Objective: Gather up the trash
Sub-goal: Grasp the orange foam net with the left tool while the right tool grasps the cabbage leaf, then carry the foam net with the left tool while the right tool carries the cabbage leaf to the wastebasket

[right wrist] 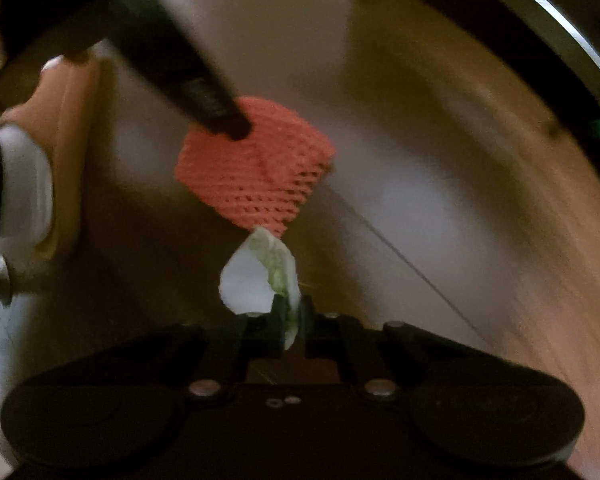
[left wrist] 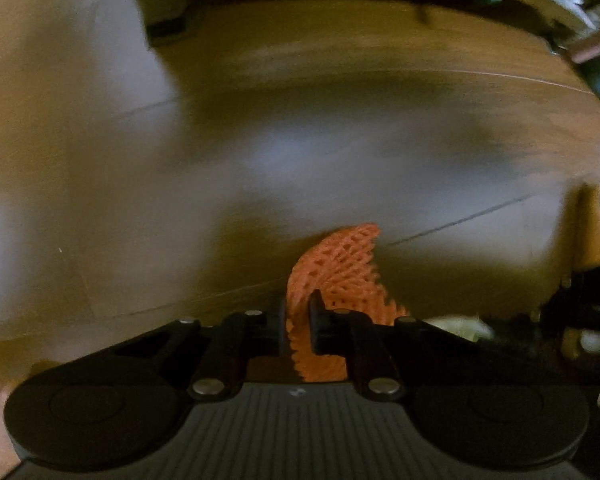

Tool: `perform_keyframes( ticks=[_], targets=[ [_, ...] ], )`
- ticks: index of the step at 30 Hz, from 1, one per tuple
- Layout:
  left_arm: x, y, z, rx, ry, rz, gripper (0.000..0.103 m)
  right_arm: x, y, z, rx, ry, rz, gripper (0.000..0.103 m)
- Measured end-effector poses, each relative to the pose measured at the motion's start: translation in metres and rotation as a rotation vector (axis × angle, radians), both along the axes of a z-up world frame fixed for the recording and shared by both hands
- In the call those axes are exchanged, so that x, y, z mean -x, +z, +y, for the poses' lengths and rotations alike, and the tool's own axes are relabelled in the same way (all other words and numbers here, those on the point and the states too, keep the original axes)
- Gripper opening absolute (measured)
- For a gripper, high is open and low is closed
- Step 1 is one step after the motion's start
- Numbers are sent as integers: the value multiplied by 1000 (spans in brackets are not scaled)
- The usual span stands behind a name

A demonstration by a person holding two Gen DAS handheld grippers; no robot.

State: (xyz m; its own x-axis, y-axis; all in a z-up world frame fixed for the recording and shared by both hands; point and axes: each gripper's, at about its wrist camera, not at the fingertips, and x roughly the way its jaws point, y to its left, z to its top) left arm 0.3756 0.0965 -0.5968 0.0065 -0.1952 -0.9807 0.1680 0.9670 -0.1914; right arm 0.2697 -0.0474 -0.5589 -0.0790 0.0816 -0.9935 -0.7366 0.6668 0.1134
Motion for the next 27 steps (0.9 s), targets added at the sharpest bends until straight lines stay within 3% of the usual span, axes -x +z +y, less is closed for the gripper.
perform_keyframes(
  ticks=[6,12,20,27],
  targets=[
    [0,68,-4,0,-74,-89,9,-11,64,-22,19,-91,-103,5],
    [0,154,-1,-14,-58,-225,9,-27,173,-41,-64,-204,-258,5],
    [18,296,-3,-14,45,-495,10,-26,332,-68,-215,-307,-477,5],
    [53,434,-13,-1,137,-787,10,-10,453,-91,-358,-357,-678,5]
  ],
)
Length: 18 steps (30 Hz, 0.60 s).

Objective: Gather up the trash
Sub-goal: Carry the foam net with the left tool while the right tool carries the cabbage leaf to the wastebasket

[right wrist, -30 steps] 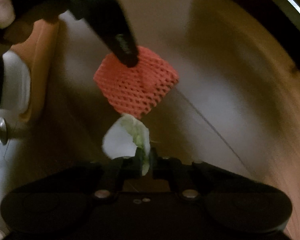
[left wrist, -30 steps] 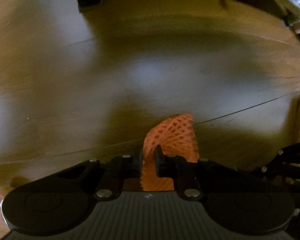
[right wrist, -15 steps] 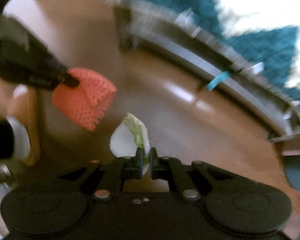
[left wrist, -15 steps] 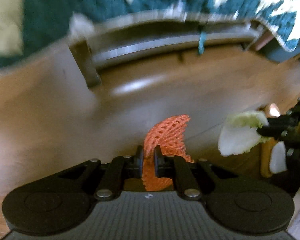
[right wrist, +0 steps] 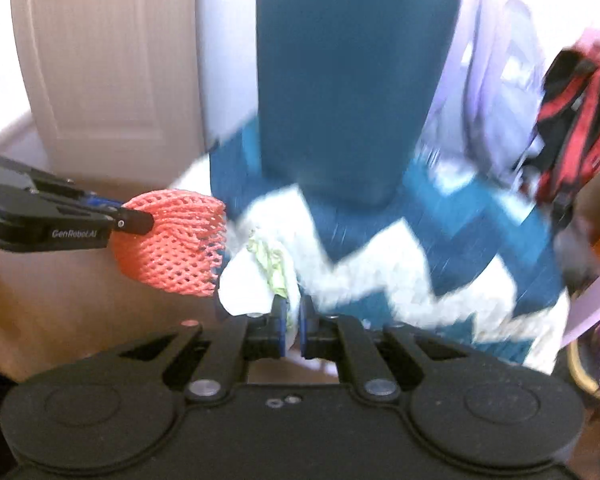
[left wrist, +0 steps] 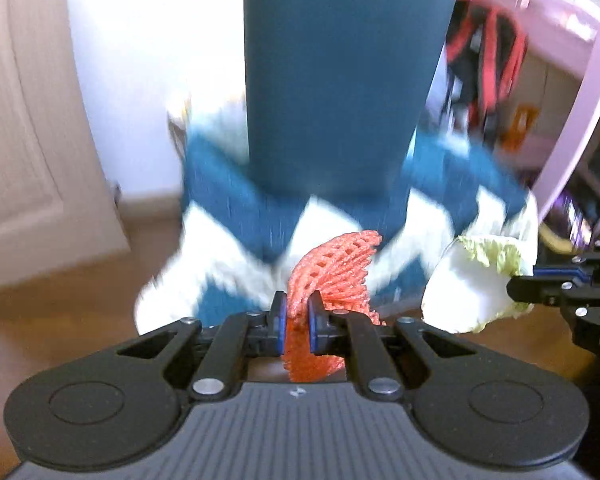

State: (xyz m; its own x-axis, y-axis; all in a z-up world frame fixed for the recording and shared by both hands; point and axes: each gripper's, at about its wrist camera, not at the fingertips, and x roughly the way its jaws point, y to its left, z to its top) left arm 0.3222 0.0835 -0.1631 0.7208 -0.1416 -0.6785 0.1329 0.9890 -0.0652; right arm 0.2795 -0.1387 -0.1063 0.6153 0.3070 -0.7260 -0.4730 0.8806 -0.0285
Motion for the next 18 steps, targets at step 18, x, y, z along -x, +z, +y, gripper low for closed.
perform_keyframes(
  ticks=[18],
  targets=[
    [9,218,-44,36,110,-418,10,-49,187,-40,-164,-131,-355,5]
  ],
)
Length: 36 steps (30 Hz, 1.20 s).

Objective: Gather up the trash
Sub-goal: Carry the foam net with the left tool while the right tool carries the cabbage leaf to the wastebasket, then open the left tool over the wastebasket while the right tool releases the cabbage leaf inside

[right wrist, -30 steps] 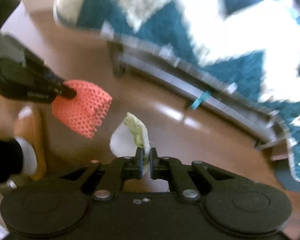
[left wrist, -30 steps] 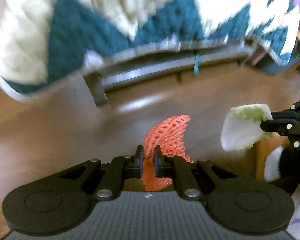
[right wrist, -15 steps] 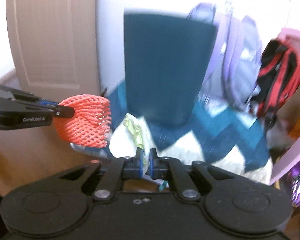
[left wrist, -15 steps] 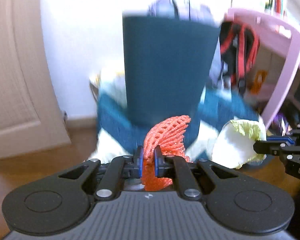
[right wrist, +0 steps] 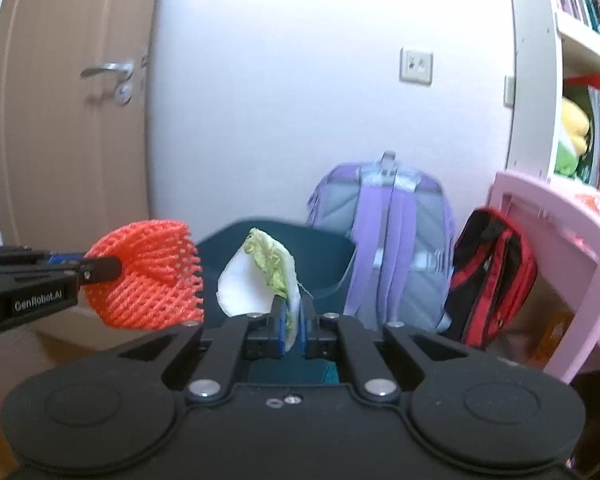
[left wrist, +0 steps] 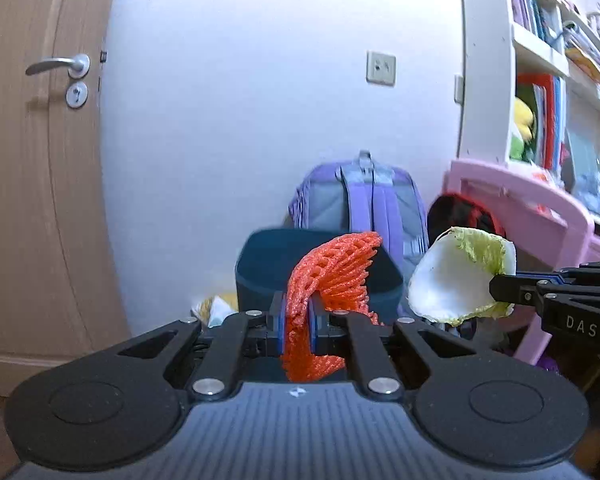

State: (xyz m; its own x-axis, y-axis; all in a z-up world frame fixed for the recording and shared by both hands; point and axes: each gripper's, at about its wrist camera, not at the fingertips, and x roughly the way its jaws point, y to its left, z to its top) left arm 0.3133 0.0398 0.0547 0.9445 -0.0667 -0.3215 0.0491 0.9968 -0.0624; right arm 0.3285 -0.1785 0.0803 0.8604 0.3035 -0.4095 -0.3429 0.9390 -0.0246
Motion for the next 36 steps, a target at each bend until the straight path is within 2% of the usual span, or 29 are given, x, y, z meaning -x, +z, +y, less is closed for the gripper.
perform_keyframes(
  ticks=[5,12,17,25,31,36],
  targets=[
    [-43,22,-1,15,24,-9,10,-38,13,6,0,-34,-2,5],
    [-113,21,4,22,38,33,10,-100,-2,20,48,-45,55,5],
    [-163,4,5,16,50,92,10,-143,-25,33,102,-23,135,5],
    [-228,-33,4,-12,32,226,10,-191,-61,54,189,27,236,5],
    [-263,-58,-2,-62,31,356,10,-209,-77,68,246,63,278,6],
    [-277,-71,-6,-77,10,407,10,-217,-91,75,274,82,304,8]
  ],
)
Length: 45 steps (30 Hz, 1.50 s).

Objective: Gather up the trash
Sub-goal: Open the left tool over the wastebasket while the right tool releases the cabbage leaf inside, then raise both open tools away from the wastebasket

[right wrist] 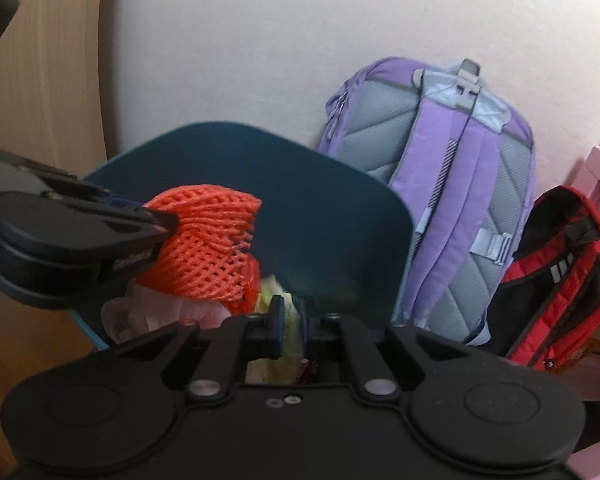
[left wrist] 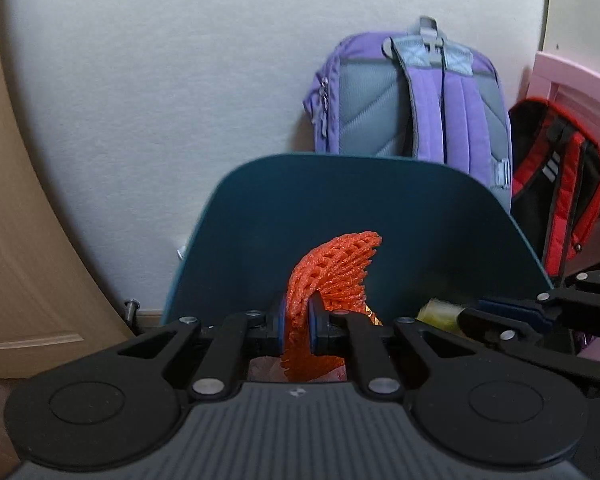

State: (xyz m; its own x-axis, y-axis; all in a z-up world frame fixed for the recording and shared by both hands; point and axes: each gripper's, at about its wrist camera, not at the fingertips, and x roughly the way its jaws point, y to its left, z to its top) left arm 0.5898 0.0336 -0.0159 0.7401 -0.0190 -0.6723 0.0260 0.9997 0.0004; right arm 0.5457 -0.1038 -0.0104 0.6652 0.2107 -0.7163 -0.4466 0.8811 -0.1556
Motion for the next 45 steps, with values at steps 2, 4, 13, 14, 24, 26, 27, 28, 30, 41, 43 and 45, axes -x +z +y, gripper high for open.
perform_keyframes(
  ticks=[2,4,13,14,24,26,27,28,30,41,43,45],
  targets=[
    [-3,-2,-3,-5,-15,18,10,-1,-2,-1,-5,5,4,14],
    [-4,-5,-5,0,-26,41,12,-1,-2,-2,-12,8,6,16],
    [19,8,-3,44,-8,28,44,23,13,-12,-51,11,-31,27],
    [24,11,-3,42,-1,19,55,27,16,-13,-55,10,-36,29],
    [98,54,2,28,4,-112,81,81,53,-35,-146,-1,-110,43],
    [107,58,2,28,-4,-125,81,92,59,-39,-163,-3,-121,49],
    [115,61,2,25,-4,-133,81,97,61,-42,-171,-3,-126,50],
    [123,63,1,19,-2,-144,81,104,64,-44,-179,-2,-134,52],
    [137,67,2,14,4,-165,81,115,68,-48,-193,-2,-146,54],
    [212,83,4,24,24,-241,83,176,89,-73,-289,2,-222,76],
    [226,86,5,28,26,-259,83,188,93,-77,-306,12,-242,81],
    [239,88,4,19,31,-279,83,197,96,-79,-320,27,-257,87]
  ],
)
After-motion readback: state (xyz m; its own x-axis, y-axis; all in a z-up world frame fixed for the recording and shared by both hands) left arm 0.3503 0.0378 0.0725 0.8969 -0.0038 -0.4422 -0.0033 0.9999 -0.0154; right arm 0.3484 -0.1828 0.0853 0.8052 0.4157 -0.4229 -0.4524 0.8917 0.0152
